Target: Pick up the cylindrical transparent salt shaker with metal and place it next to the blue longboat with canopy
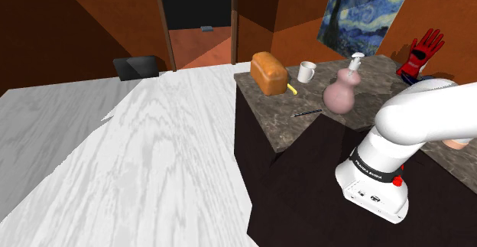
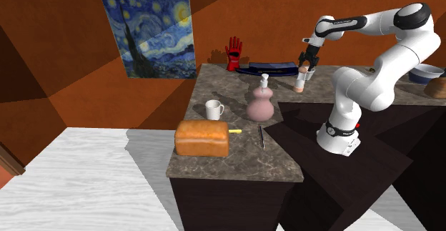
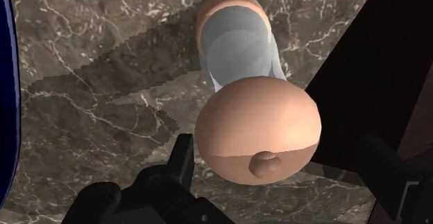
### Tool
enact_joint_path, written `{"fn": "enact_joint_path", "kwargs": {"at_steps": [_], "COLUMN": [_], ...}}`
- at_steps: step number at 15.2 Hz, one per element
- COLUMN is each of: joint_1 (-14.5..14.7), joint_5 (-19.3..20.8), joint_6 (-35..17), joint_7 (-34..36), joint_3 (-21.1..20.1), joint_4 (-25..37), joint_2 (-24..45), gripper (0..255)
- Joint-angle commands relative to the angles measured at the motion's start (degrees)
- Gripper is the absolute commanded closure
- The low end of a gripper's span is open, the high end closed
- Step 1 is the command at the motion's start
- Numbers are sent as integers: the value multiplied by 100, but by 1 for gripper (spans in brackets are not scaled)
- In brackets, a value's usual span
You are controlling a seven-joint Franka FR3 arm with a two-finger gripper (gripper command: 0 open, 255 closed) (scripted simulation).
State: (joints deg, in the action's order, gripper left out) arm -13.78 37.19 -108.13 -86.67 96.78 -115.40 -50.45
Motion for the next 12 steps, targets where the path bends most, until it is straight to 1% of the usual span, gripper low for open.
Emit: {"fn": "enact_joint_path", "kwargs": {"at_steps": [1,4,12], "joint_1": [-36,-95,-95], "joint_5": [-83,-299,-299], "joint_6": [153,588,587], "joint_7": [-46,-171,-170], "joint_3": [-103,-353,-353], "joint_4": [117,487,486], "joint_2": [43,159,159], "gripper": [0,0,0]}}
